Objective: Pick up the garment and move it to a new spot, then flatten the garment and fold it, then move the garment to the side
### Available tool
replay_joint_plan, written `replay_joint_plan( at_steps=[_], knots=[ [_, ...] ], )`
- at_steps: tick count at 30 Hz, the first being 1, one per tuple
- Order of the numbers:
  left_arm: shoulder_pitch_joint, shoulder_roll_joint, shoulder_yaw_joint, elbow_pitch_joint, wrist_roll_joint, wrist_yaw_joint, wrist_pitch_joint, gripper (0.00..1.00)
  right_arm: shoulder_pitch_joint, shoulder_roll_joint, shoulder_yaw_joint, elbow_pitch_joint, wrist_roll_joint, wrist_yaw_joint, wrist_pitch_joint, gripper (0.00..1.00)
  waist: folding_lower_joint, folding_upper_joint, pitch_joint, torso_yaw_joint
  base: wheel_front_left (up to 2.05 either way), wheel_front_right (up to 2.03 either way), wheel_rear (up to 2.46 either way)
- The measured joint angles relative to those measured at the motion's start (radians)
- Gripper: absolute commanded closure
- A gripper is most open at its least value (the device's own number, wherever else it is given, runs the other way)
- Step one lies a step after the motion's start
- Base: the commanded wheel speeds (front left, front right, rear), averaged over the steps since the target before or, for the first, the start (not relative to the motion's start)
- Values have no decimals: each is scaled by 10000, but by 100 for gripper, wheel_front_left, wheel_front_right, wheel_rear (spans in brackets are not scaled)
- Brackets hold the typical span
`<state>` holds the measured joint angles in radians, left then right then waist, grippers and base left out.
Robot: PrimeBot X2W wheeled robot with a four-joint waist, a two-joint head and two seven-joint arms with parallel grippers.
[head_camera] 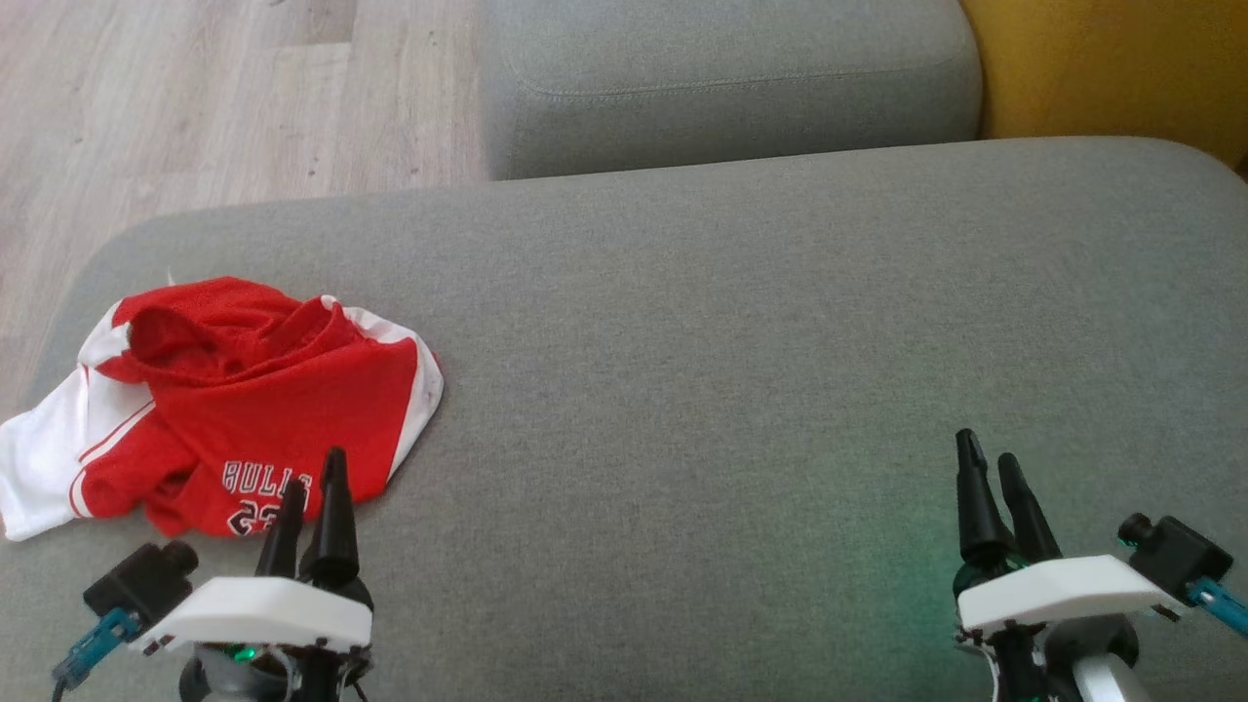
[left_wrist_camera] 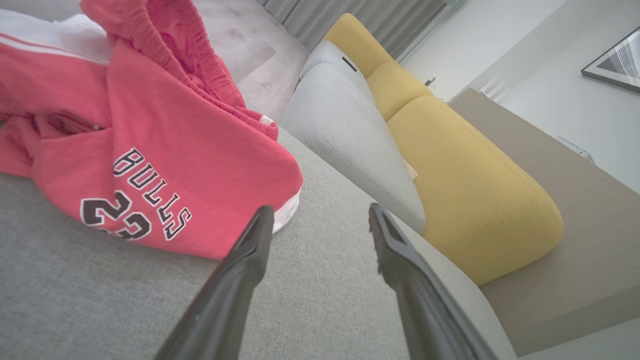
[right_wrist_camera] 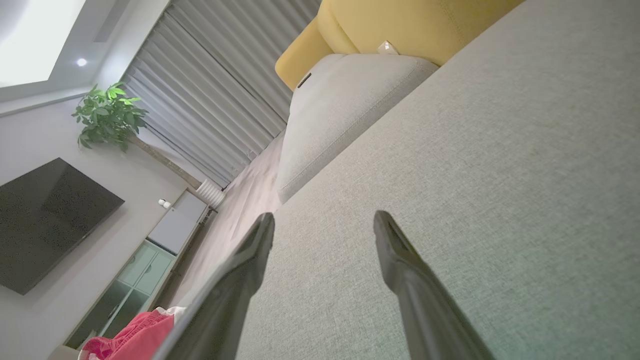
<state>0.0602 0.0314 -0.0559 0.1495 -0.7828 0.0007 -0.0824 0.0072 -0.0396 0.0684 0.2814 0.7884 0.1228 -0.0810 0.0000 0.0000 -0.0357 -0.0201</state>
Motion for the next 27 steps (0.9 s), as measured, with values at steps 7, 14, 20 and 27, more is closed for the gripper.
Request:
replay_joint_plan(
  at_steps=[7,14,20,27],
  knots=[
    [21,2,-151,-228,842,173,-188,0,0,-2,268,-115,-932,0,-192,0,0,0,-77,3,0,0,0],
    [384,8,-236,-393,1774,259,-372,0,0,-6,585,-109,-1783,0,-391,0,0,0,-245,-42,0,0,0],
    [406,13,-278,-529,2414,272,-527,0,1,-10,721,-111,-2313,0,-539,0,-1,0,-359,-48,0,0,0],
    [453,23,-397,-790,3471,362,-794,0,1,-12,913,-240,-3308,2,-779,0,0,0,-436,-39,0,0,0]
  ],
)
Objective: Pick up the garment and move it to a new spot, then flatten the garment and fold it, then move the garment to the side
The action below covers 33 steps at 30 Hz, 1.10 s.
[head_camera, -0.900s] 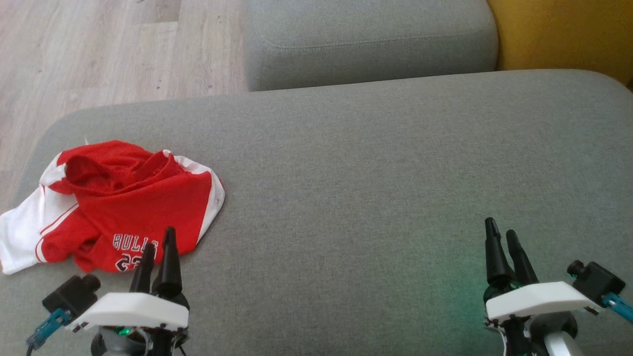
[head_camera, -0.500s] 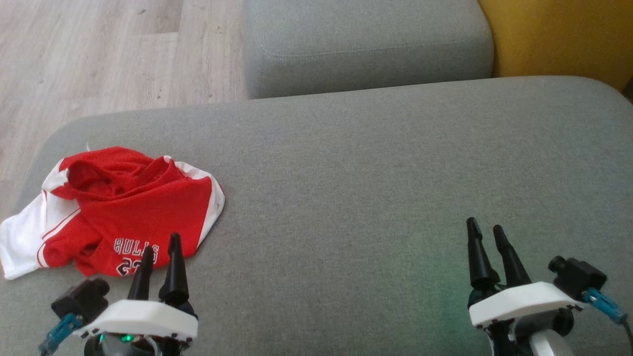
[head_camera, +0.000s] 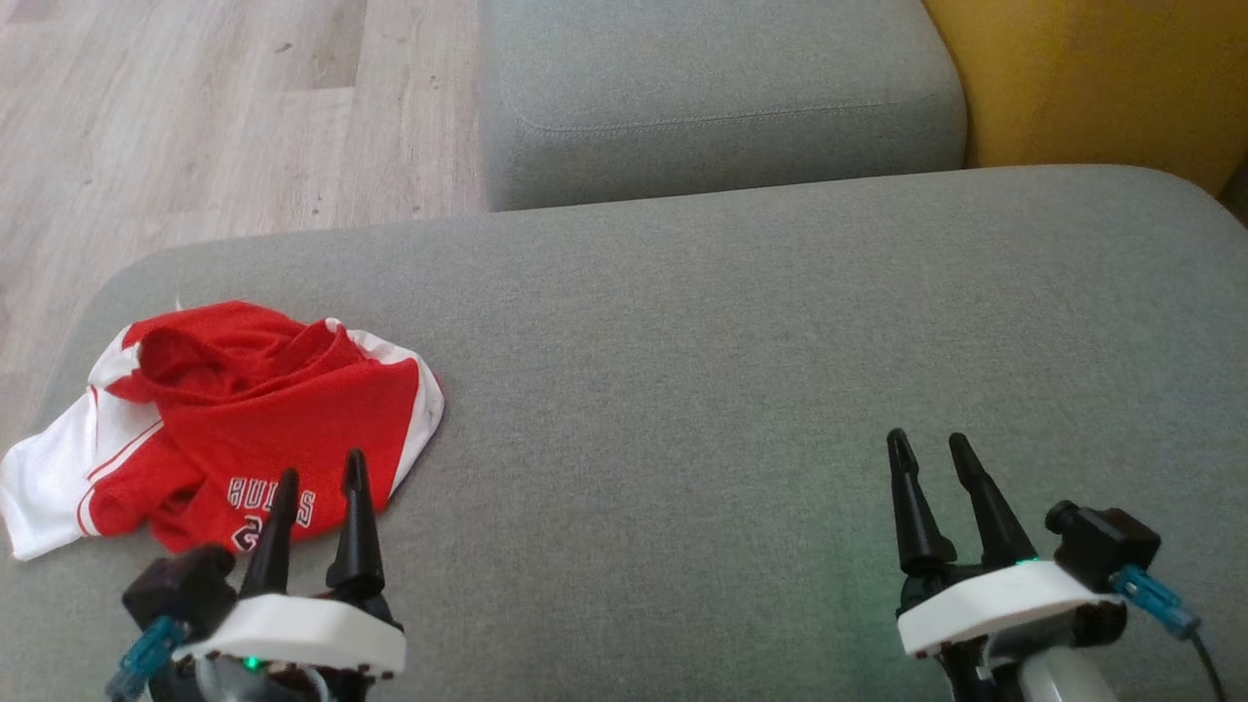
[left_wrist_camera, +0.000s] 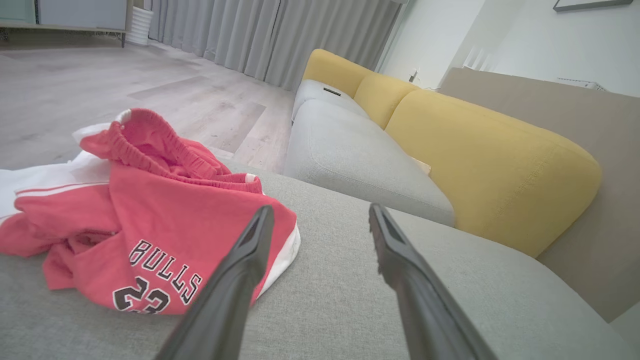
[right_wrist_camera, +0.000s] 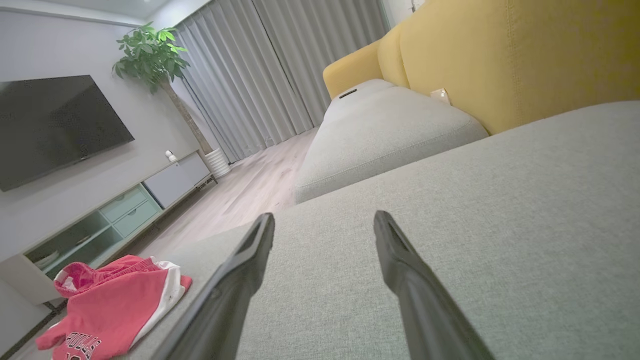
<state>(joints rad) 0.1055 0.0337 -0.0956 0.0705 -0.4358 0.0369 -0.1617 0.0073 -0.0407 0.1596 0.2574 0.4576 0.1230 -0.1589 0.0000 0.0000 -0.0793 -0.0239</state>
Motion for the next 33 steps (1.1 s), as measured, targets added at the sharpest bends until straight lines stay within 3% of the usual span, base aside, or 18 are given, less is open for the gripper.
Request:
replay_joint_plan(
  at_steps=[33],
  knots=[
    [369,88,-399,6,3402,127,-867,0,-146,-15,-151,470,-3638,2,-894,0,1,0,4,-66,0,0,0]
  ],
)
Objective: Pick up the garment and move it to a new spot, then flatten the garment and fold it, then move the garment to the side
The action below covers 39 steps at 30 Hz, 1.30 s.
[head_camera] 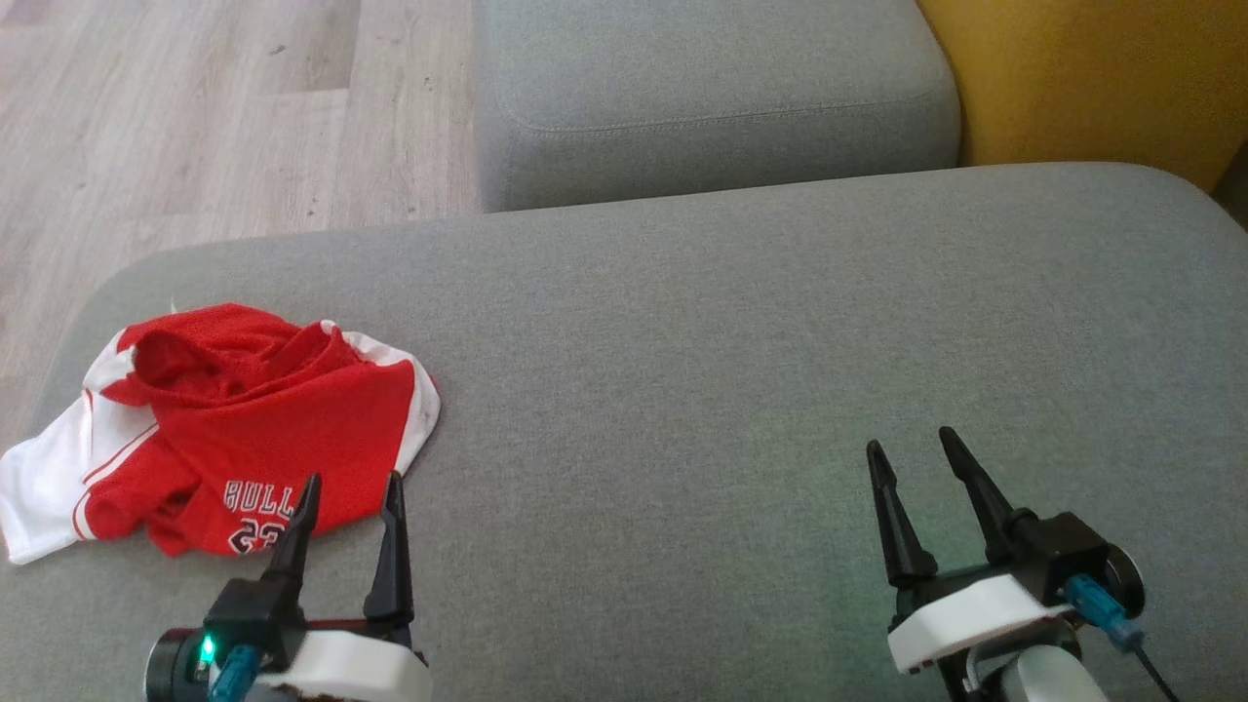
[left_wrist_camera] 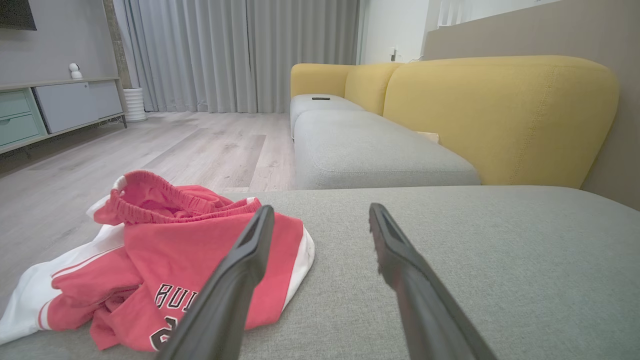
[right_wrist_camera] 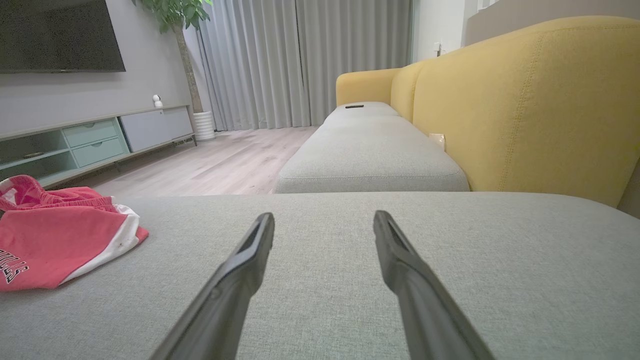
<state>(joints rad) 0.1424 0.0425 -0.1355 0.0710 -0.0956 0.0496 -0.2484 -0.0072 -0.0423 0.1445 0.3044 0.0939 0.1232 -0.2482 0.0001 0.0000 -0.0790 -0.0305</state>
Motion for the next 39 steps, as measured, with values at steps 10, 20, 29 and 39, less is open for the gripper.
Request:
replay_joint_plan(
  at_steps=[10,20,29,39],
  knots=[
    [-2,4,-52,88,2,-54,0,0,-33,-4,63,2,-90,0,-15,0,0,0,54,72,0,0,0],
    [-6,6,115,167,4,69,-10,0,-12,-12,132,-54,-163,0,-25,0,0,0,96,676,0,0,0],
    [-6,17,359,-71,360,209,-10,0,2,-13,142,-105,-157,0,-27,0,-1,0,229,1978,0,0,0],
    [4,40,1047,-380,299,374,-10,0,41,-10,-86,-146,-132,0,-27,0,-1,0,329,3460,0,0,0]
  ],
)
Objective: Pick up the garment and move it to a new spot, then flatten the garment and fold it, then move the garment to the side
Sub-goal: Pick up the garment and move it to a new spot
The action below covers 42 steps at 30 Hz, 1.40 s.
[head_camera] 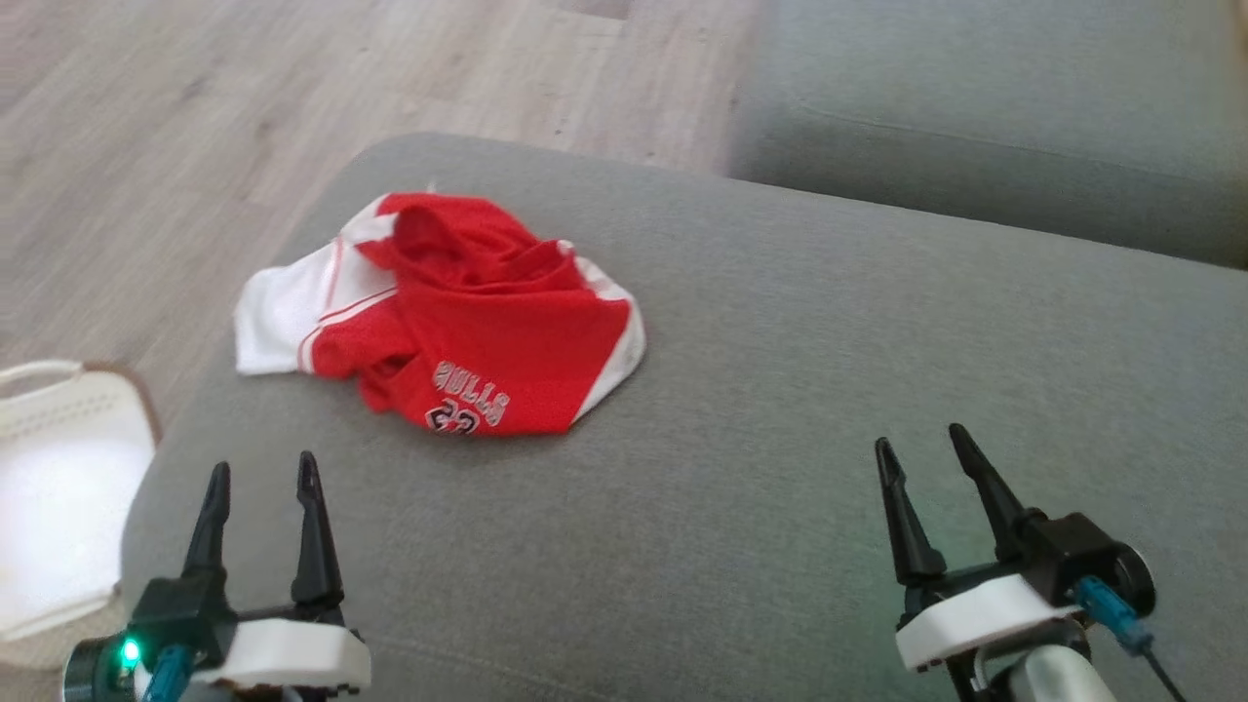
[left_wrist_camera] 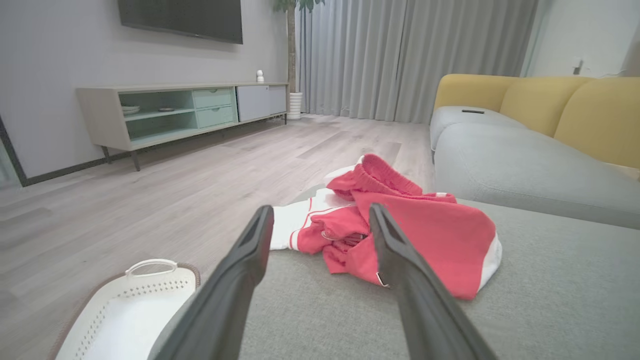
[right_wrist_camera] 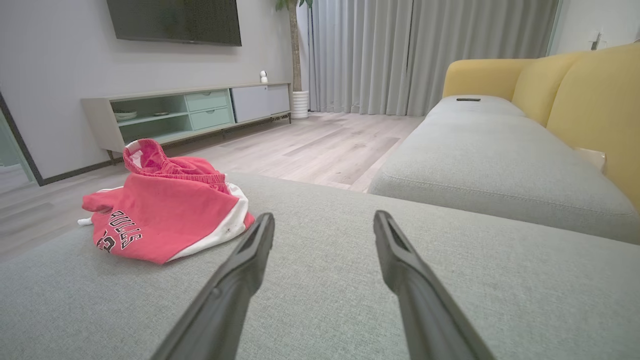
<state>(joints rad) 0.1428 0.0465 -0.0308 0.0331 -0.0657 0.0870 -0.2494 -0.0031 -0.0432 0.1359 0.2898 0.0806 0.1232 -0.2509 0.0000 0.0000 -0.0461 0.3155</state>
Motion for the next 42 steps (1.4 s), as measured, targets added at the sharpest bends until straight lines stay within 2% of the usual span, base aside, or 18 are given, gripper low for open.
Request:
replay_joint_plan(
  at_steps=[4,9,12,15,18,19,22,25,28,29,33,36,42],
  knots=[
    [65,2,119,-196,25,-12,0,0,22,0,-165,-4,-2,0,0,0,0,0,97,423,0,0,0],
    [172,6,157,-366,31,-272,0,0,59,0,-201,2,-31,0,0,0,-1,0,302,653,0,0,0],
    [106,119,169,-623,109,-621,0,0,57,2,-232,0,-176,0,0,0,0,0,546,619,0,0,0],
    [-460,351,130,-784,153,-953,0,0,4,0,-322,0,-343,0,0,0,0,0,857,540,0,0,0],
    [-1778,669,138,-842,297,-1118,-2,0,-135,-4,-458,8,-686,0,0,0,1,0,1211,434,0,0,0],
    [-2963,888,121,-637,286,-1371,-12,0,-265,-50,-558,-2,-819,0,0,0,1,0,1476,354,0,0,0],
    [-4880,1124,-50,245,274,-1657,130,0,-489,-297,-792,-102,-878,0,0,0,2,0,1917,242,0,0,0],
    [-6730,1269,-347,1639,144,-1883,1045,0,-757,-640,-966,-305,-911,0,0,0,3,0,2413,127,0,0,0],
    [-8309,1352,-836,3298,-123,-2075,2441,0,-1034,-895,-1085,-479,-909,0,0,0,4,0,2931,-1,0,0,0],
    [-8309,1352,-836,3298,-123,-2075,2441,0,-1034,-895,-1085,-479,-909,0,0,0,4,0,2931,-1,0,0,0],
    [-9698,1570,-1258,5250,-207,-2113,3854,0,-1354,-1277,-1104,-729,-909,0,0,0,4,0,3648,-185,0,0,0],
    [-10344,1848,-1239,6420,-163,-2109,4399,0,-1624,-1540,-1135,-882,-894,0,0,0,4,-1,4168,-337,0,0,0],
    [-10534,1944,-1108,7722,-268,-1925,4589,0,-1926,-1732,-1361,-1129,-805,0,-2,0,3,-1,4959,-666,0,0,0]
  ],
)
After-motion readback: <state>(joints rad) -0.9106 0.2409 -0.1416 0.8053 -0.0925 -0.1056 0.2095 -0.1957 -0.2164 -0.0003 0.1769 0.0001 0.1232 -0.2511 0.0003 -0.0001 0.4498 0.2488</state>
